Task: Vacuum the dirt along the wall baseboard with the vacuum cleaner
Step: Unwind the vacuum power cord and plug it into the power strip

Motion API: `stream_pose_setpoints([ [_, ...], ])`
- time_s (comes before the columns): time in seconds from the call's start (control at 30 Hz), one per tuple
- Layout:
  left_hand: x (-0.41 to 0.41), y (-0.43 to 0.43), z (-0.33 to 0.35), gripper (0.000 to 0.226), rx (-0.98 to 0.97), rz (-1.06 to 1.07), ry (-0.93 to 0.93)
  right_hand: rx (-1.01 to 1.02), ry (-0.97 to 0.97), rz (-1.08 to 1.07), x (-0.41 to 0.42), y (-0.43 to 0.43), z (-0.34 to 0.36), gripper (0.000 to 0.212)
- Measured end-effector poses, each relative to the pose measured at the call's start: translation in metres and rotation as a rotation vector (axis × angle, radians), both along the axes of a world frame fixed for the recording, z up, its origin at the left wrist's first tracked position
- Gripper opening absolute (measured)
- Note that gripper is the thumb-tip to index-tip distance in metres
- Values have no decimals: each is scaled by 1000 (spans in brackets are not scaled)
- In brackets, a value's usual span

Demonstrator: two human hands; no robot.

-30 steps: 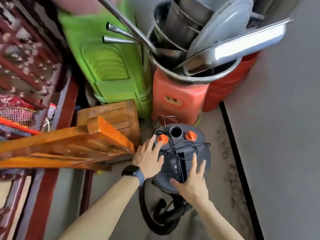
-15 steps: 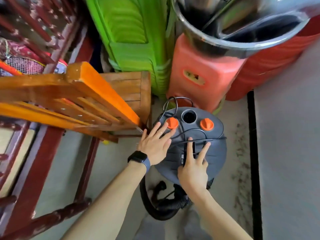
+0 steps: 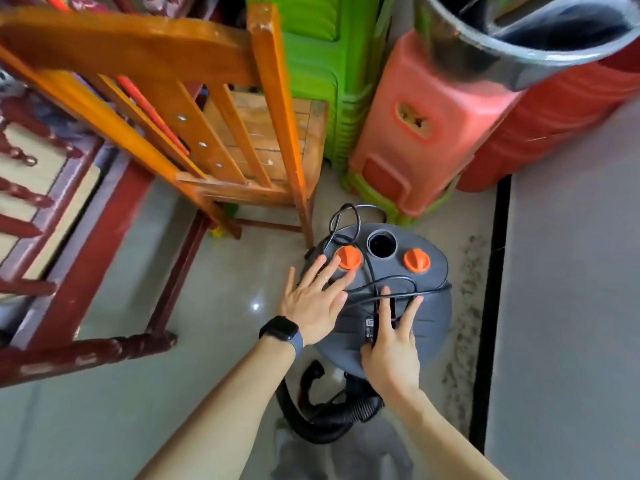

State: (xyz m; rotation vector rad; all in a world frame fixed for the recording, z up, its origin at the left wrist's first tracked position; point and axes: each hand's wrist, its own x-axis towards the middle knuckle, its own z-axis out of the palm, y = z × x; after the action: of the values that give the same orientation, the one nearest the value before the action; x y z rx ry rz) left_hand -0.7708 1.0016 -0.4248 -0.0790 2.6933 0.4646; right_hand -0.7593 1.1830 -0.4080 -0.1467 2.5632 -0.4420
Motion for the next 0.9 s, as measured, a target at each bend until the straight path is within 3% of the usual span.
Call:
stream_pose_setpoints([
  [0.33, 116, -6, -3, 50, 5, 77, 41, 31, 17, 185, 80, 9, -1, 104],
  [0.67, 245, 16, 2, 48, -29, 442, 67, 83, 30, 520, 133, 8, -2, 102],
  [0.9, 318, 10, 9, 49, -50, 565, -34, 109, 18, 685, 178, -12, 2, 97],
])
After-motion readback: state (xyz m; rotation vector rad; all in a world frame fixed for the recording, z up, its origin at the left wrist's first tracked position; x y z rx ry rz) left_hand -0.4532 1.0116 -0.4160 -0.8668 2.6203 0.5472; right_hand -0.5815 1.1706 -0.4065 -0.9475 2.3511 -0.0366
